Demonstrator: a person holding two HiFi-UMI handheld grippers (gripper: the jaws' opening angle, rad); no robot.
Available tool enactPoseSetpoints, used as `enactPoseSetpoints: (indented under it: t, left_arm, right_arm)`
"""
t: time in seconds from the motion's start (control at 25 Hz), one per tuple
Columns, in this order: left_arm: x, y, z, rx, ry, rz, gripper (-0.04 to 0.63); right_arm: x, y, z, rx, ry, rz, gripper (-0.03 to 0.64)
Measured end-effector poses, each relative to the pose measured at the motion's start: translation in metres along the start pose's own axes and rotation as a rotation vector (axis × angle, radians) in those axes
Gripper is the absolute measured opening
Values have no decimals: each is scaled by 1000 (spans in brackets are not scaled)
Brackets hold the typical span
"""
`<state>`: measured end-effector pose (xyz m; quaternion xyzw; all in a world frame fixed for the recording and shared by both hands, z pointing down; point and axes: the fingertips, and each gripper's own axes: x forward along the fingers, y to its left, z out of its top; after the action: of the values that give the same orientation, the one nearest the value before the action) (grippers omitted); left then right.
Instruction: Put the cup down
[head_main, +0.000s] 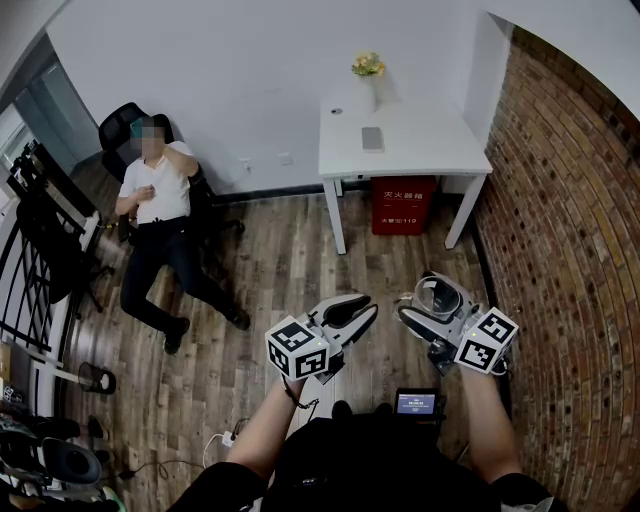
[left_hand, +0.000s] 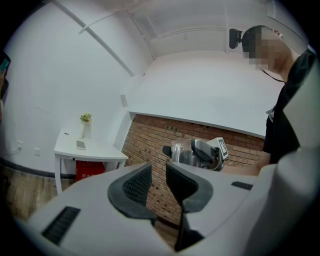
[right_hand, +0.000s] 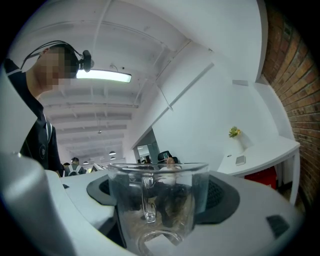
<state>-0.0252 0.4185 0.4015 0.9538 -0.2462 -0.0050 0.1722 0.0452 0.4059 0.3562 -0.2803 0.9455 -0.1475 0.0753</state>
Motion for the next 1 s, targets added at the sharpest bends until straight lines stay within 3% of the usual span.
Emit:
enactPoseSetpoints:
  t: [0.64, 1.0]
  left_arm:
    - [19, 3, -4, -10, 18, 11, 83]
    - [49, 0, -12, -11, 30, 40, 83]
  right_arm:
    - [-8, -15, 0, 15, 1, 15, 431]
    - [-24, -47, 0, 43, -27, 20, 431]
